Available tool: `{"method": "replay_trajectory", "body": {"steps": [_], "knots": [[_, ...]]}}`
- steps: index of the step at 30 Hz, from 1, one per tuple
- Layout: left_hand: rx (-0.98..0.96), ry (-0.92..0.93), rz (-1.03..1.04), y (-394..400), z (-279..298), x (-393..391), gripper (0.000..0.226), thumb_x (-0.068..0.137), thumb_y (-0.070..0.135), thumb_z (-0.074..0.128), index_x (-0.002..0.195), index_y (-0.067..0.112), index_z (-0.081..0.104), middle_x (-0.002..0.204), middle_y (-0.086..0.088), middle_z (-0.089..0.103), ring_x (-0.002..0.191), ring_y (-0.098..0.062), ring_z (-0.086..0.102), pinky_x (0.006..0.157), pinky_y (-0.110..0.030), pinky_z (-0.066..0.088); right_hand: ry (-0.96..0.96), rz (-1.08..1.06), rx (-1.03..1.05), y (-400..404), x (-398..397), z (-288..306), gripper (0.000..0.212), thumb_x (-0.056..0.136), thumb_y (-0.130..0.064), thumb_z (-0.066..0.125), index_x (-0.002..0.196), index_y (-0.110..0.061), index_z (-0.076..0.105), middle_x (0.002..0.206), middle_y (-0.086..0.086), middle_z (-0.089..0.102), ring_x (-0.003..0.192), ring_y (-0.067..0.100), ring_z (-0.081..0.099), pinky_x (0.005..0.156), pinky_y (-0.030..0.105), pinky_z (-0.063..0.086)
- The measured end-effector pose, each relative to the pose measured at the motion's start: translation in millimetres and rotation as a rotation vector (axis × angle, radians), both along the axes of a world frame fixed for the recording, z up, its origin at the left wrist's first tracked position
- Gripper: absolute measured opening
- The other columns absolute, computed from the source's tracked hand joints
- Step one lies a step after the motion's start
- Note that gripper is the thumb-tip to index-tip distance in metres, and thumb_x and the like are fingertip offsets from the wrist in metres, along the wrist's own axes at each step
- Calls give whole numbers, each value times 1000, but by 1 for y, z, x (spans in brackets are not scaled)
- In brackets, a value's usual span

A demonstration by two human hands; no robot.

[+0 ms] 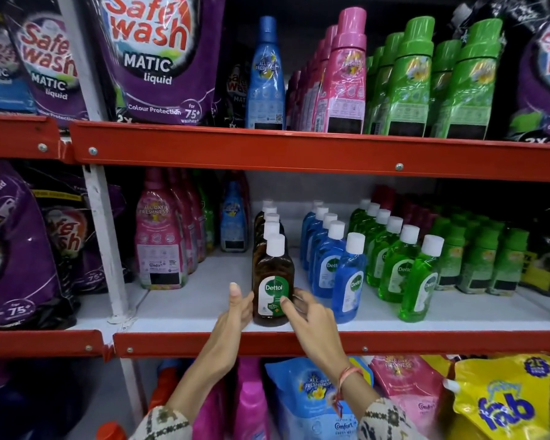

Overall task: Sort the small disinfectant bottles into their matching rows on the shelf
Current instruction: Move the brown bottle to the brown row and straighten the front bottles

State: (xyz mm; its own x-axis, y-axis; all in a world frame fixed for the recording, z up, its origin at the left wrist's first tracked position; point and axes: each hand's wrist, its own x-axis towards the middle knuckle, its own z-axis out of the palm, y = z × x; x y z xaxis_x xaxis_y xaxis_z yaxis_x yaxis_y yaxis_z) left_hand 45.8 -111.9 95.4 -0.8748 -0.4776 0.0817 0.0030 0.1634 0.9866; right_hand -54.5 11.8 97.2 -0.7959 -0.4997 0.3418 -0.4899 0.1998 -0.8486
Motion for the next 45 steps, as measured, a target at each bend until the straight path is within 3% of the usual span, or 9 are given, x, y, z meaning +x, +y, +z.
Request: {"method": "replay_trajectory", "body": {"steps": [5, 10, 14, 19, 22, 27, 37, 40, 45], "knots": [[-35, 40, 132, 8, 0, 3, 122, 53, 101, 2, 144, 28, 40, 150, -1, 43, 139, -13, 37, 112, -28, 12, -11, 15, -11, 12, -4, 0, 40, 95, -38, 55, 128, -14, 59, 119, -2, 70, 103, -1, 65, 91, 12, 48], [-112, 352, 424, 39, -7, 2, 83, 80, 82, 12, 119, 31, 65, 120, 11, 67, 120, -6, 56, 99, -17, 35, 64, -311, -270, 52, -20, -2, 19, 97, -35, 51, 100, -22, 66, 97, -4, 72, 86, 8, 66, 72, 24, 49], [-31, 343, 304, 72, -3, -20, 71, 89, 70, 13, 109, 28, 67, 114, 6, 71, 106, -2, 64, 98, -23, 43, -41, -346, -299, 80, -48, 7, 23, 100, -32, 46, 113, -17, 56, 116, 9, 64, 99, 22, 59, 76, 28, 41], [18, 63, 81, 106, 6, -63, 106, 69, 90, 9, 140, 22, 48, 142, 5, 51, 130, -10, 48, 118, -33, 24, -302, -178, -47, 85, -92, 11, 66, 96, -61, 29, 143, -18, 45, 150, 10, 46, 137, 29, 44, 117, 45, 30], [6, -16, 11, 125, 17, -77, 113, 65, 96, 7, 145, 24, 41, 148, 10, 42, 132, -5, 40, 119, -32, 17, -375, -96, -1, 79, -101, 8, 89, 70, -91, 24, 120, -31, 66, 142, 8, 56, 132, 29, 51, 116, 49, 33], [17, 26, 18, 134, 29, -83, 97, 64, 95, 6, 124, 38, 56, 131, 13, 55, 122, -5, 48, 112, -29, 29, -411, -55, -80, 74, -104, -1, 79, 59, -98, 28, 72, -32, 70, 116, 11, 72, 109, 26, 66, 107, 48, 45], [92, 66, 95, 105, 10, -96, 130, 46, 105, 10, 139, 23, 49, 144, 1, 50, 133, -14, 46, 120, -44, 24, -354, -52, -100, 79, -107, -14, 110, 59, -99, 31, 76, 6, 60, 102, 20, 74, 102, 34, 67, 101, 55, 47], [76, 79, 96, 108, 15, -94, 112, 55, 99, 8, 129, 31, 57, 132, 8, 55, 124, -10, 49, 119, -40, 26, -328, -51, -86, 81, -105, -14, 113, 62, -98, 31, 101, 4, 62, 103, 19, 74, 104, 34, 67, 101, 54, 48], [59, 65, 151, 108, 9, -97, 129, 47, 104, 9, 138, 23, 50, 143, -3, 52, 130, -15, 47, 120, -45, 25, -313, -39, -60, 85, -98, -8, 115, 64, -97, 29, 105, 4, 64, 104, 18, 74, 105, 32, 68, 101, 53, 48]]}}
